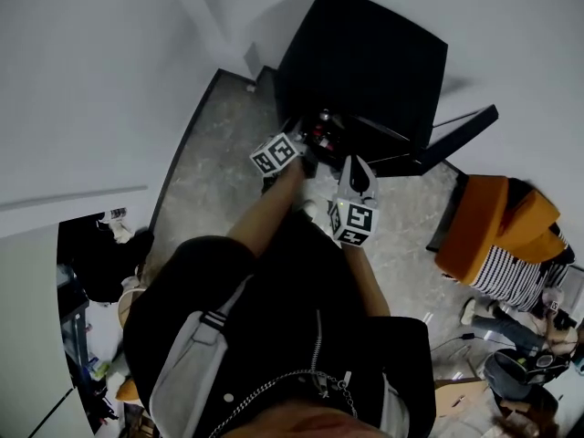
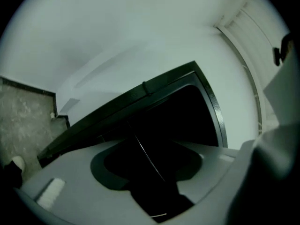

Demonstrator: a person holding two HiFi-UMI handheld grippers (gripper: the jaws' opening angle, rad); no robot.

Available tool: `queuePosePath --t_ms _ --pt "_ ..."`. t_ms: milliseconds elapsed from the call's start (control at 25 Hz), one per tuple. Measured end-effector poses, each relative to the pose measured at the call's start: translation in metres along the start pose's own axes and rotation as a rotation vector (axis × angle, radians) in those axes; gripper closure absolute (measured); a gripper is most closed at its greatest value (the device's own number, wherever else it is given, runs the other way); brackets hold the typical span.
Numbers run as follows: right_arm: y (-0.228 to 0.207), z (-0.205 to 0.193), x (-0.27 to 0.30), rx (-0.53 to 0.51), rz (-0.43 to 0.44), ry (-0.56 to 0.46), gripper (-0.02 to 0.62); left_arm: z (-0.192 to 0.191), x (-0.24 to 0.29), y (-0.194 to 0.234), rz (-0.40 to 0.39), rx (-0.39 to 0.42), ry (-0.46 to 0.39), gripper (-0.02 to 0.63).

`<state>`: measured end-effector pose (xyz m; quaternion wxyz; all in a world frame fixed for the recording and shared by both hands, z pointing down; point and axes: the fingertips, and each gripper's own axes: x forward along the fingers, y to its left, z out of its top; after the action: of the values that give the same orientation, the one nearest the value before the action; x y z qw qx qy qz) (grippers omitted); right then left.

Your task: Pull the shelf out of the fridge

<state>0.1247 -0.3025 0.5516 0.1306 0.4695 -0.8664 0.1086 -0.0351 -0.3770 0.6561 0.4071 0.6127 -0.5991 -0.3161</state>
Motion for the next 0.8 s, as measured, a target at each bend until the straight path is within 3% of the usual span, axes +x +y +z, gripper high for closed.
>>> queuePosePath --t_ms 120,320,800 --pt "-0.005 -0.002 -0.001 -0.004 -0.005 0.010 0.594 -0.003 0.010 0.014 -0.006 -0.190 -0.045 0.416" --pt "-0.017 -0.005 -0.006 -0.013 -0.025 0.021 0.594 -0.005 0.024 0.028 -0.038 -0.374 -0.116 0.408" --pt "-0.046 -0.019 -0.019 0.008 -0.080 0.056 0.594 0.003 0.070 0.029 -0.075 -0.460 -0.149 0.417"
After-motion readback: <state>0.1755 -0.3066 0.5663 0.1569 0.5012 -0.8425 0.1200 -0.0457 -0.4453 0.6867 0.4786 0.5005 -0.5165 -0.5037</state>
